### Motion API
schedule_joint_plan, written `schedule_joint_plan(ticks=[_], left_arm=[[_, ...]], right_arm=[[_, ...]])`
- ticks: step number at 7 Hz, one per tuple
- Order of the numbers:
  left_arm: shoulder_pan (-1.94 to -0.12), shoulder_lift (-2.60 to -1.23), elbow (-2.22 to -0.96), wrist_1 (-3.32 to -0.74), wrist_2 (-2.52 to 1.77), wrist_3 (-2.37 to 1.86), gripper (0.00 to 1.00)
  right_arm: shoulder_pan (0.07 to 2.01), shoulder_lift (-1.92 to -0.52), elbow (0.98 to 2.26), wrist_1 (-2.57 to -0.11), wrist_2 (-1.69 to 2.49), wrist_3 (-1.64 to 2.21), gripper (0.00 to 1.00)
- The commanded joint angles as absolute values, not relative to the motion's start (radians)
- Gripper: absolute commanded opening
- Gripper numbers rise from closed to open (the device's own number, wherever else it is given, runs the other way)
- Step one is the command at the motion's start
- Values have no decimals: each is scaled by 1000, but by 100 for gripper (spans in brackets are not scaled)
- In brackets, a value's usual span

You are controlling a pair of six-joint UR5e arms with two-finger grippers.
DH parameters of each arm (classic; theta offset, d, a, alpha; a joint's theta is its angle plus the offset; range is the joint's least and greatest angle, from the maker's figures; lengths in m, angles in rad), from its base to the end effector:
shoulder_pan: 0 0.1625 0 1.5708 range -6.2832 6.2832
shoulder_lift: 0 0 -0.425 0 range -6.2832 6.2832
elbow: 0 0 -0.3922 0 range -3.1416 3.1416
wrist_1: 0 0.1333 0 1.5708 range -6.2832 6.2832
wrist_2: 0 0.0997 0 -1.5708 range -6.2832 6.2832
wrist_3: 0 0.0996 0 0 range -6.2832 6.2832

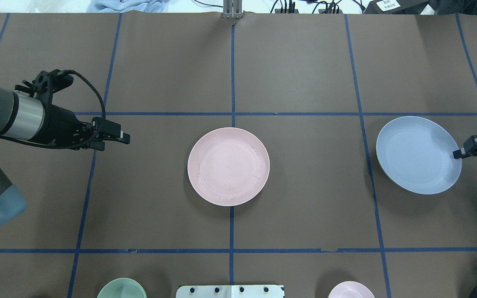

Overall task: Stack three plates with pink and blue
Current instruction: 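Carry the light blue plate with the right gripper over the pink plate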

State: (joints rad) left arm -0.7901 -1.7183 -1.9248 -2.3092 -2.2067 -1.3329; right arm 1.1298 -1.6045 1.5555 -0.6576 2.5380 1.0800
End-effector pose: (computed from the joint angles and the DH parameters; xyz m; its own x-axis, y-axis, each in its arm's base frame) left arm 0.3094 -0.4177 0.3261 0.2637 0.0032 -0.9646 0.1174 0.9925 0.0354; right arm -0.1607 -0.4606 0.5673 0.3604 0.1367 0.9227 -0.0864 0.9898 -0.1130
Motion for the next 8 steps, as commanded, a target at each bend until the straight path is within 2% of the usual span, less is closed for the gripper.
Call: schedule_joint_plan(ticks=[1,3,5,6,8], left_arm=[[-796,-1674,-1940,-2312,-2209,-1264,88],[-807,-1660,-1939,-2313,-2207,-1258,88],[-808,-1658,-1940,-2313,-2206,-1259,91],[-807,-1658,-1940,-2313,-2204,-1259,91],[-808,-1657,-1936,-2313,-2204,-1259,91]], right_arm=[[993,-1473,1649,-658,2449,1414,0],[748,-1360,1706,-695,2211,1634,0],[584,-1283,1773,-870,2069,1667,0],[527,-1217,1799,-1029,2015,1667,0],[460,-1192,1815,-1068,1924,1667,0]])
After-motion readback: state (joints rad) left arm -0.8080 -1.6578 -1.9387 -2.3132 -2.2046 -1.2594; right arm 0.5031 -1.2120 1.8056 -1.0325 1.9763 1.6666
